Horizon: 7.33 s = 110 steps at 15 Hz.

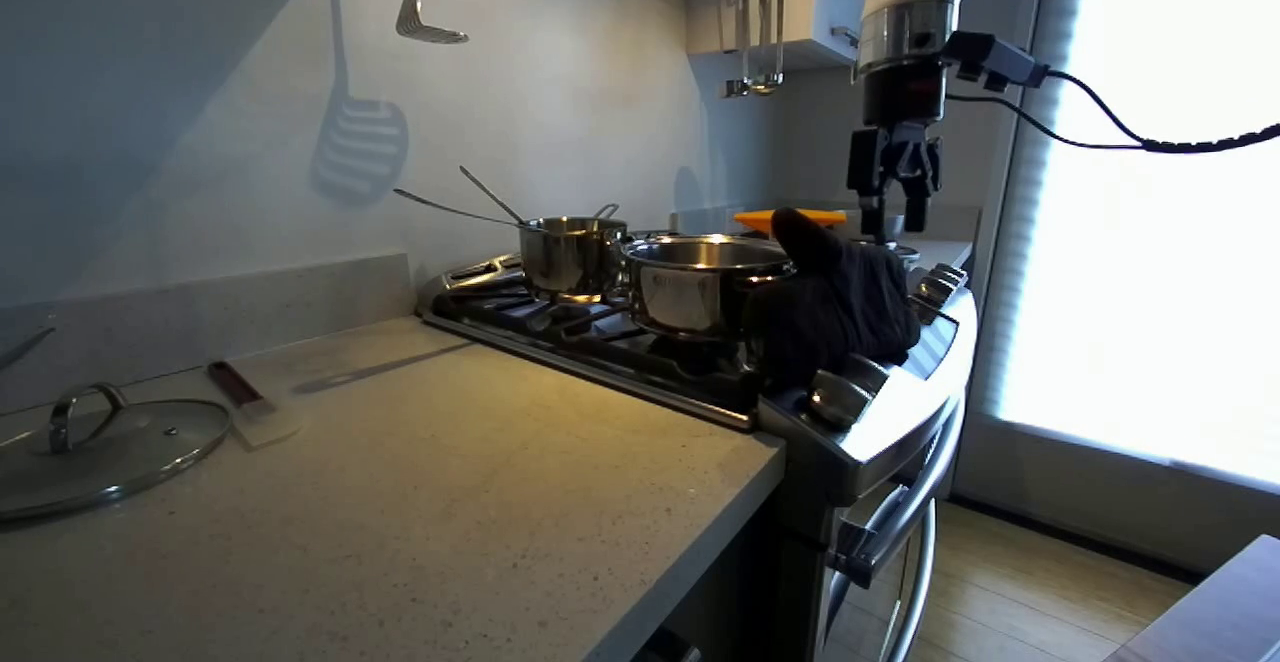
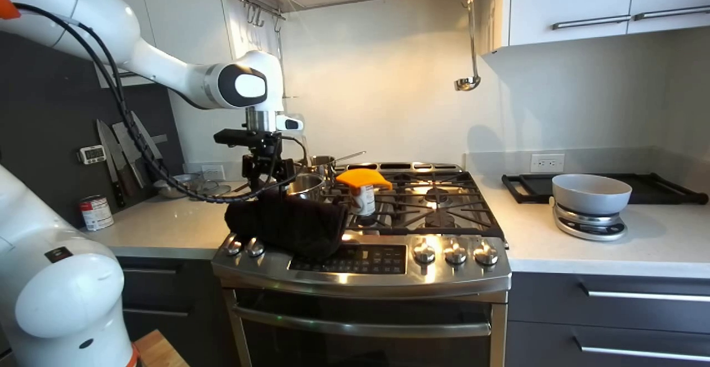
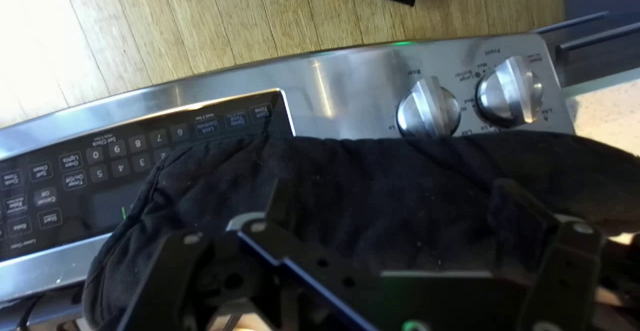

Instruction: Pick up the orange mat and put it on the kitchen counter to the right side of the stove

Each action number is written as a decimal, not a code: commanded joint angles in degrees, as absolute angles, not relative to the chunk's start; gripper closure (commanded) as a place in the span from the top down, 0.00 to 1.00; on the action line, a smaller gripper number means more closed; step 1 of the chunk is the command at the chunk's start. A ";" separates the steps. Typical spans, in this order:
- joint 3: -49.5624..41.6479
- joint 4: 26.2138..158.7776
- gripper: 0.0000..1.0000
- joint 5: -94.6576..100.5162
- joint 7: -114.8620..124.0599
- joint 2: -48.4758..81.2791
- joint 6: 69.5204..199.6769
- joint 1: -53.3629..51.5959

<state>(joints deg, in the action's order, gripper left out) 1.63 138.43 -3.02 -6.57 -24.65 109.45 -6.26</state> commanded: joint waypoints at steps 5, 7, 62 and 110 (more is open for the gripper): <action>-6.07 126.13 1.00 -13.91 -11.09 -20.39 109.26 -3.74; -9.70 124.33 1.00 -19.44 -14.68 -18.87 108.83 -2.70; -12.63 91.75 0.01 -76.43 -18.94 26.78 79.88 22.03; -11.17 43.36 0.01 -75.54 -0.29 65.64 123.54 32.89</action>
